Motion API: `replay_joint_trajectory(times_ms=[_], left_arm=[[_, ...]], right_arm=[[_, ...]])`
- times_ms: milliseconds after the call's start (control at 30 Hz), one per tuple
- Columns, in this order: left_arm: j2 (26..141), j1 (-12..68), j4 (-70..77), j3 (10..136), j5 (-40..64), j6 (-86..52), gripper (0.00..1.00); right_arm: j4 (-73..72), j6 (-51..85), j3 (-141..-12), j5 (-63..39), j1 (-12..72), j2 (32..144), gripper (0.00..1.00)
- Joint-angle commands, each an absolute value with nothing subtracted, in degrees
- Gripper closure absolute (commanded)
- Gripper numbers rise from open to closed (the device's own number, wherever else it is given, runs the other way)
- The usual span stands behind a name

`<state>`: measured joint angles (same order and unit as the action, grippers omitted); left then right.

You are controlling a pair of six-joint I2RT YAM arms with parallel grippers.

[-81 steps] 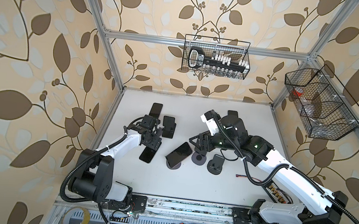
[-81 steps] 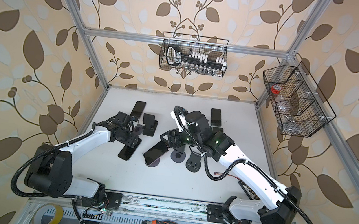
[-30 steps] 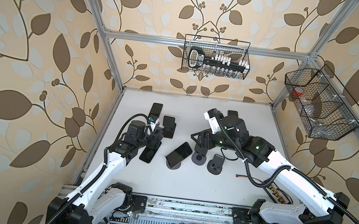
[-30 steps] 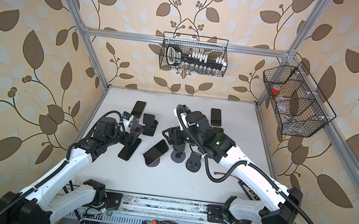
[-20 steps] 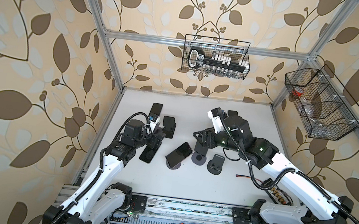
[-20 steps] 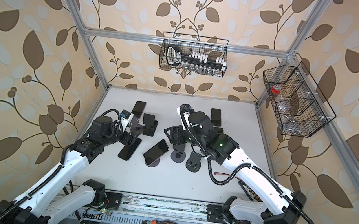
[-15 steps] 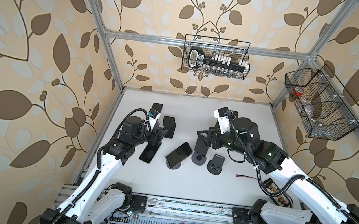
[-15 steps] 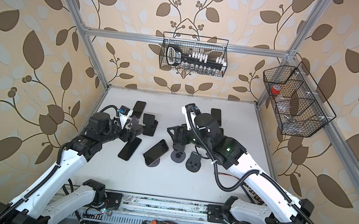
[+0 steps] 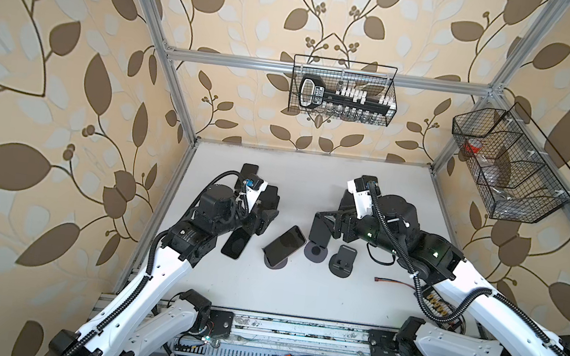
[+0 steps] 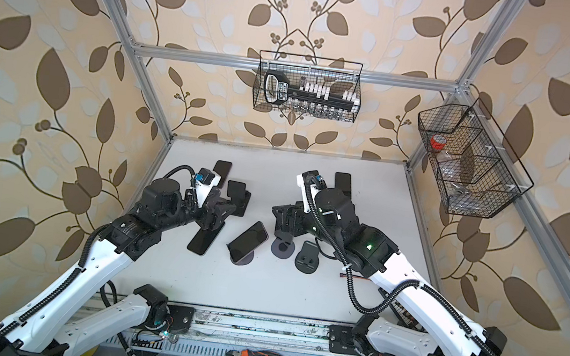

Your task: Remove the phone from the phone stand

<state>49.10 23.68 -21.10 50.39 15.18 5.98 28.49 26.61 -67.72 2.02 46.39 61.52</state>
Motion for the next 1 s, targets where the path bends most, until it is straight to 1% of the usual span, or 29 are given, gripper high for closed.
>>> replay_joint_trajectory(times_ms=[0,267,467,967], left_arm=[[48.96,26.5,-21.85,53.0,12.43,5.41,0.2],[49.3,30.88,-22.26,53.87,9.82,2.3,0.21],[49.02,33.39,-22.17,52.94,8.26,-0.16,0.21],[52.64,40.11,-17.24,53.2,6.61,-0.78,0.2]], right_arm=[[28.39,27.1,-66.53,4.3,46.66,59.72,0.22],[28.3,27.25,-64.28,7.41,46.6,57.69,0.22],[28.34,27.04,-64.97,8.06,46.6,57.96,0.22],[27.97,26.67,-66.18,9.06,46.57,59.01,0.21]])
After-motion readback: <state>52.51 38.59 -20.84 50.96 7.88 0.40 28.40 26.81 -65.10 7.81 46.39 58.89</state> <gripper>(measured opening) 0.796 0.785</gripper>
